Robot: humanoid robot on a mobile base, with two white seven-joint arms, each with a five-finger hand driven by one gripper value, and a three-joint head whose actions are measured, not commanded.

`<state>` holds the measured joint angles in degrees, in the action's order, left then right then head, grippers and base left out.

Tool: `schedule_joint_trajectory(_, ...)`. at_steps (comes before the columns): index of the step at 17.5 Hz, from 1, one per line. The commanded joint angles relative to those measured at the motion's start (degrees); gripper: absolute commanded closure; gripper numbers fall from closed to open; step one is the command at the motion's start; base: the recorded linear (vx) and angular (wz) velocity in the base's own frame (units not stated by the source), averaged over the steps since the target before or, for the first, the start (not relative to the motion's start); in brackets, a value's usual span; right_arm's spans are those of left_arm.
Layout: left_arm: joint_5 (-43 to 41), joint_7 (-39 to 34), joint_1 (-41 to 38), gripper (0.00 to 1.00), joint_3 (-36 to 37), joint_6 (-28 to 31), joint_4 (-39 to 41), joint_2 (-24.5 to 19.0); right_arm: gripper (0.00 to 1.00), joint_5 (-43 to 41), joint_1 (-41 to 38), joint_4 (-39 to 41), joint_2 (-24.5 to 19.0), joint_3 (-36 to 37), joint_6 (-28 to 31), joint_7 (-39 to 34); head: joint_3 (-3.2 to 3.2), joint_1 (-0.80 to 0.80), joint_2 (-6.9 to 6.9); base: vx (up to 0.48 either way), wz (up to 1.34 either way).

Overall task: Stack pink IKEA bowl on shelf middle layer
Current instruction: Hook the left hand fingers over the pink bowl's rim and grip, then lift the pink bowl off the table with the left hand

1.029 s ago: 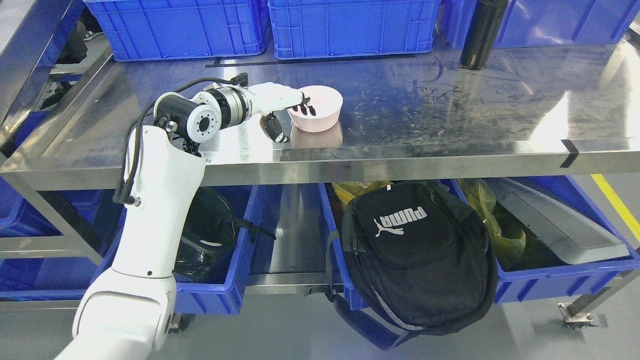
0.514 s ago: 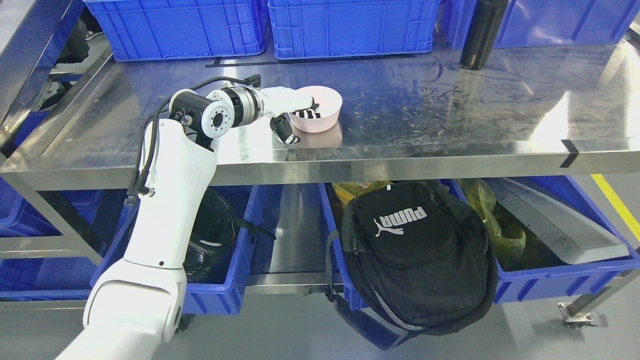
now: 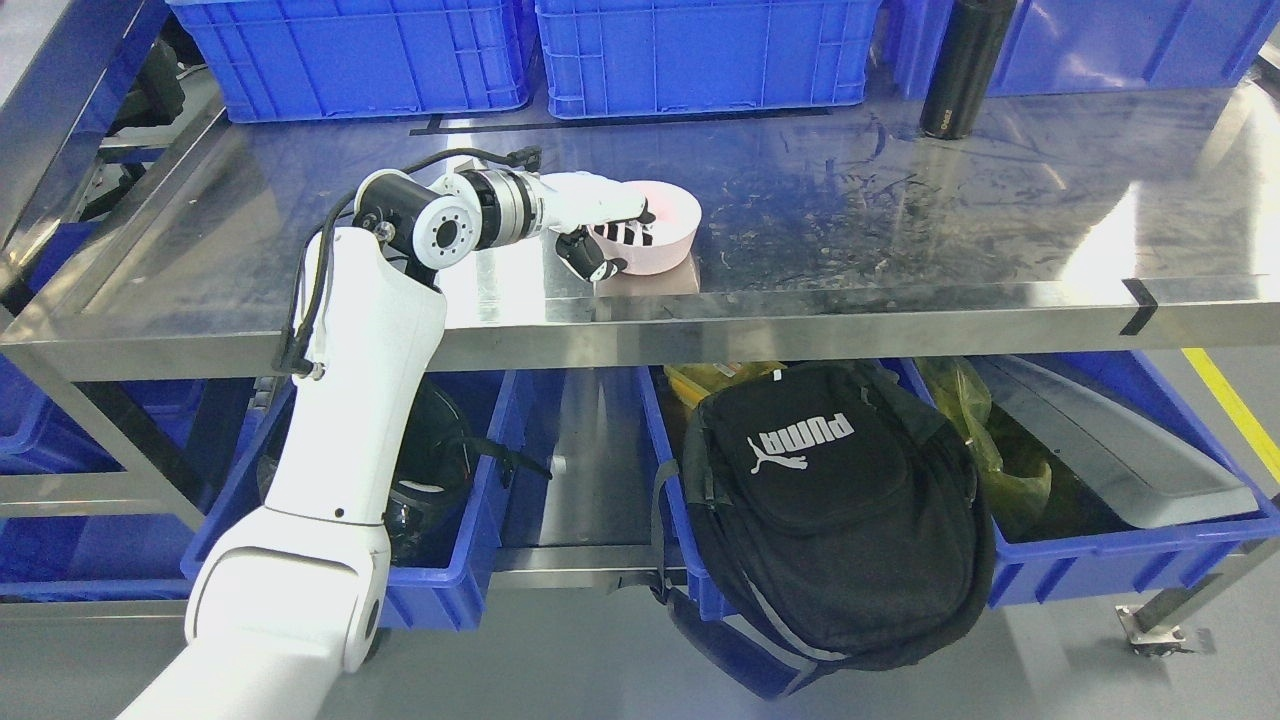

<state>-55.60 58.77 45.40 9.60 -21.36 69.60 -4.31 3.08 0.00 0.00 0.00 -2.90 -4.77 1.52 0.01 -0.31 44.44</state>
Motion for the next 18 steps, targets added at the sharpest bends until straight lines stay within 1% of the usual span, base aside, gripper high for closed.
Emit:
schedule_joint_trajectory(1,0.75,0.47,0.22,1.0,-8.54,-3.24,1.4,1.5,0.0,0.0,-1.32,1.0,1.0,0.0,0.03,-0.02,0.0,0.0,0.0,0.0,0.0)
schedule_joint_trajectory(3,2.33,0.9,0.3,1.0,-10.47,-5.17,4.3,1.76,0.0,0.0,-1.32,1.0,1.0,0.0,0.03,-0.02,0.0,0.0,0.0,0.0,0.0)
schedule_joint_trajectory(6,4.88,1.43,0.13,0.99,-11.18,-5.79,8.43,2.64,0.0,0.0,-1.32,1.0,1.0,0.0,0.03,-0.02,0.0,0.0,0.0,0.0,0.0)
schedule_joint_trajectory(8,5.06,2.31,-0.48,0.99,-11.71,-6.14,11.51,3.17,0.0,0.0,-1.32,1.0,1.0,0.0,0.03,-0.02,0.0,0.0,0.0,0.0,0.0)
schedule_joint_trajectory(10,5.76,2.75,-0.75,0.99,-11.97,-8.42,13.62,3.17,0.0,0.0,-1.32,1.0,1.0,0.0,0.03,-0.02,0.0,0.0,0.0,0.0,0.0)
schedule_joint_trajectory(12,5.85,2.84,-1.01,0.99,-12.32,-9.48,16.25,3.17,0.0,0.0,-1.32,1.0,1.0,0.0,0.03,-0.02,0.0,0.0,0.0,0.0,0.0)
schedule_joint_trajectory(13,6.2,2.75,-1.54,0.98,-12.5,-9.75,17.4,3.31,0.0,0.0,-1.32,1.0,1.0,0.0,0.03,-0.02,0.0,0.0,0.0,0.0,0.0)
schedule_joint_trajectory(18,9.97,2.84,-6.81,0.98,-12.5,-14.84,20.83,3.31,0.0,0.0,-1.32,1.0,1.0,0.0,0.03,-0.02,0.0,0.0,0.0,0.0,0.0)
